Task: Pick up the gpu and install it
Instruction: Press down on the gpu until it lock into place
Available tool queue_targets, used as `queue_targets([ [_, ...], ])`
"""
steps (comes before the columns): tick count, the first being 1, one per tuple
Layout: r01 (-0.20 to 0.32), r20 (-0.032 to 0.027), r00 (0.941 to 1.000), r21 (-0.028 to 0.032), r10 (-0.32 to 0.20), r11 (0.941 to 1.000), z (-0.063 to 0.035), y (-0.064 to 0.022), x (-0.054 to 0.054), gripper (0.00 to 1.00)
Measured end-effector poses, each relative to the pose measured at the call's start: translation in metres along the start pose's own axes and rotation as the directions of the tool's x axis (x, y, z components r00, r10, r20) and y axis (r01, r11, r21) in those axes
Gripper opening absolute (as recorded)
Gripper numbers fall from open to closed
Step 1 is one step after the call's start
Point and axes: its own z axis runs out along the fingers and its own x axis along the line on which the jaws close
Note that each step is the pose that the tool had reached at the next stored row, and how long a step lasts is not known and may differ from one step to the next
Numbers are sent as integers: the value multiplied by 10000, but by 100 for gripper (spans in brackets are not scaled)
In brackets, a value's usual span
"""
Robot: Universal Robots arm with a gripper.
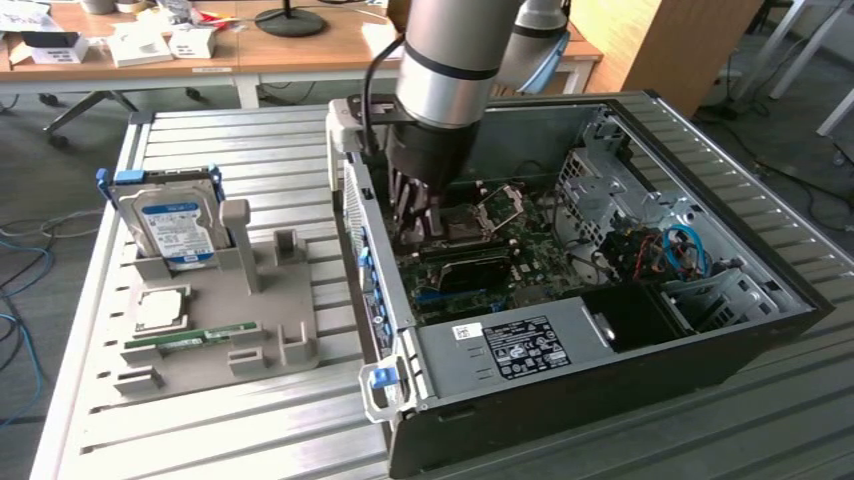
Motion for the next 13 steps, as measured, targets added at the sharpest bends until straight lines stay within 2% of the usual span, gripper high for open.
queue_targets([
  [13, -127, 15, 9999, 2, 127, 9999, 9, 77, -1, 11],
])
